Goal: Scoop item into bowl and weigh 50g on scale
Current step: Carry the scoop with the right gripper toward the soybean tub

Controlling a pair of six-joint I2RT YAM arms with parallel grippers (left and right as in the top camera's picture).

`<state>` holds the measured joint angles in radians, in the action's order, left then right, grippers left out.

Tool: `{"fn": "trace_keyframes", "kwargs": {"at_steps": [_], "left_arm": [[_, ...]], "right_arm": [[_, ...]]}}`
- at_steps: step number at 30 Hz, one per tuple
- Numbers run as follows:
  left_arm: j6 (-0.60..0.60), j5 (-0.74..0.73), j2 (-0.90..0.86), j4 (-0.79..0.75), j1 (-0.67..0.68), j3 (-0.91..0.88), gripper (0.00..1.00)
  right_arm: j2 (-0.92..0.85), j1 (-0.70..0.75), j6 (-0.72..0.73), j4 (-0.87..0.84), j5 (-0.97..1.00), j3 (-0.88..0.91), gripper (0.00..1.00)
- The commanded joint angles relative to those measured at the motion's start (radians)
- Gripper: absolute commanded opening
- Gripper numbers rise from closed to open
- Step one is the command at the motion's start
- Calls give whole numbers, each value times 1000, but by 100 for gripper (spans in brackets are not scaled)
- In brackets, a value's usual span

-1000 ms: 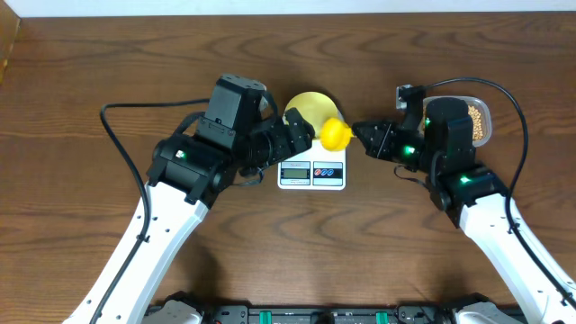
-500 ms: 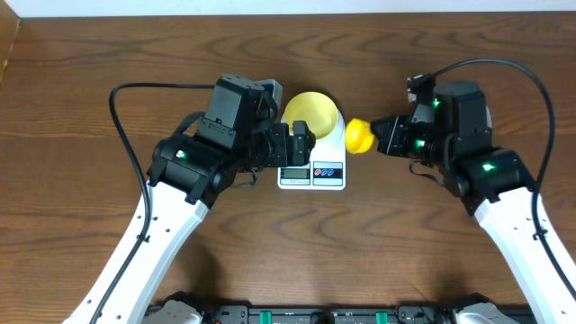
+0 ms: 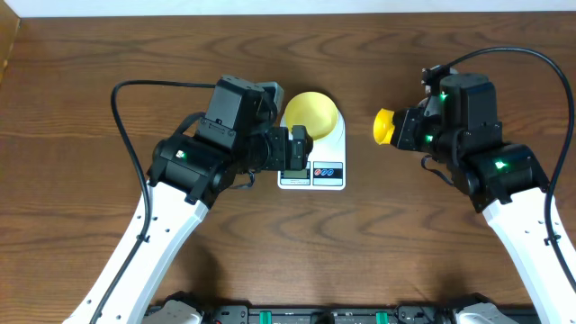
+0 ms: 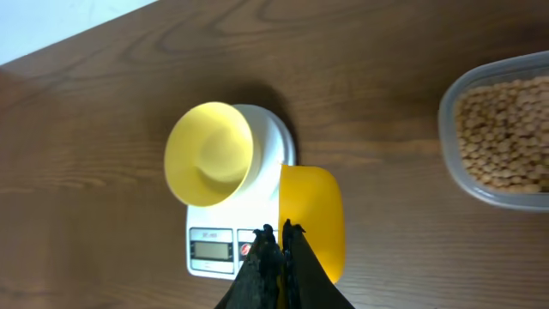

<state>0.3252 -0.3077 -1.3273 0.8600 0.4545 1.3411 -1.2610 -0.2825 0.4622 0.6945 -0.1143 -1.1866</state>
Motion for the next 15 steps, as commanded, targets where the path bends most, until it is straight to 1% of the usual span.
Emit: {"fn": "trace_keyframes", "kwargs": {"at_steps": [1, 5, 8, 15], "left_arm": [[-104, 18, 3, 12, 0, 0, 96], [-182, 83, -14, 37, 0, 0, 96], [-244, 96, -33, 56, 0, 0, 96], [-251, 96, -113, 62, 0, 0, 96]], "right_arm": [[16, 7, -19, 5, 60, -30, 2], [16, 7, -23, 4, 80, -30, 2], [16, 7, -23, 1, 86, -30, 2], [16, 7, -34, -11, 87, -45, 2]]}}
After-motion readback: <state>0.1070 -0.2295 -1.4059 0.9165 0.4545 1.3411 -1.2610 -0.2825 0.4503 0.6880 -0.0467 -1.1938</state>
